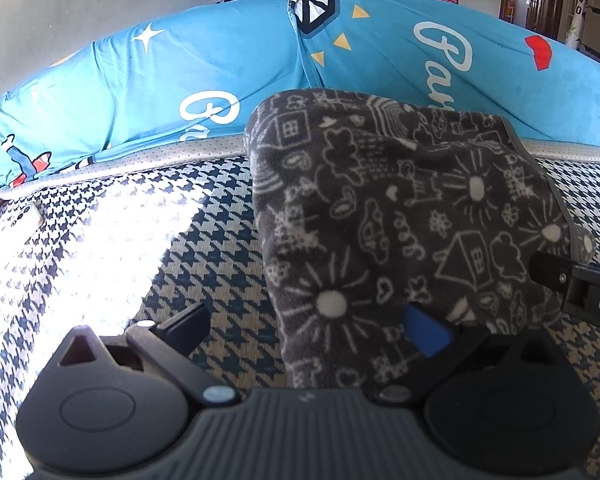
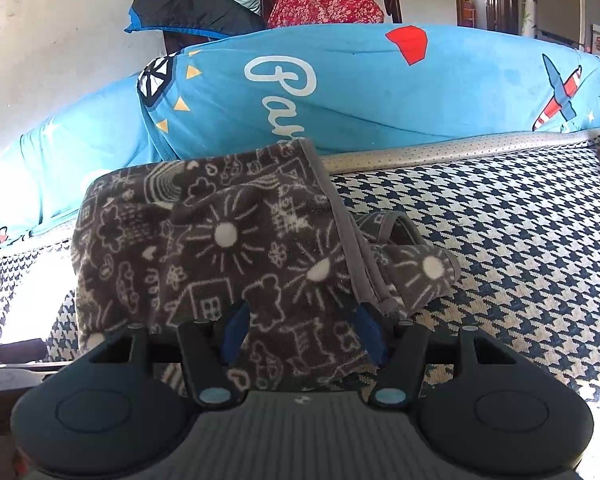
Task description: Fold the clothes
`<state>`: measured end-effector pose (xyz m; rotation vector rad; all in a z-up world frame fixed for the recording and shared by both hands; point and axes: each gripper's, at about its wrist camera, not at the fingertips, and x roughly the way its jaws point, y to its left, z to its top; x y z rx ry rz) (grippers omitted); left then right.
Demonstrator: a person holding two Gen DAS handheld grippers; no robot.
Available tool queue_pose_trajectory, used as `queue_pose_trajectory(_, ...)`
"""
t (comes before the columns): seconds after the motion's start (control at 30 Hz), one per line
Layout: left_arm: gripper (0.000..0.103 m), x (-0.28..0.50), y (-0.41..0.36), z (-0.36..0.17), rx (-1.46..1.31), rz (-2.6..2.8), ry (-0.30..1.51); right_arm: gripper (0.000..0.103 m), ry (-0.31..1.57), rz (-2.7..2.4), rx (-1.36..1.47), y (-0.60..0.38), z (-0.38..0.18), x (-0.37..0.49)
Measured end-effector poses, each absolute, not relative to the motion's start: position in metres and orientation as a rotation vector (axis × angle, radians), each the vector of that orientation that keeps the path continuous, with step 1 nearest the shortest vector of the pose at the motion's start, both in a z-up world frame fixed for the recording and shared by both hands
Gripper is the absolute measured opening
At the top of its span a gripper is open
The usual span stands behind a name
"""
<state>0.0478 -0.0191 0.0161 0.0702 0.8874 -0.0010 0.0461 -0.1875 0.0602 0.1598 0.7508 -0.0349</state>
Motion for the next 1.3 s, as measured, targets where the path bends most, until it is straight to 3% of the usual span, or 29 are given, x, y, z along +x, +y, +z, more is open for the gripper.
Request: queue_pose_trajectory(1.3, 0.103, -0.019, -0.033, 0.032, 0.12, 0.014, 0.867, 0.066, 0.8, -0.038, 0.112, -0.2, 0.069, -0.004)
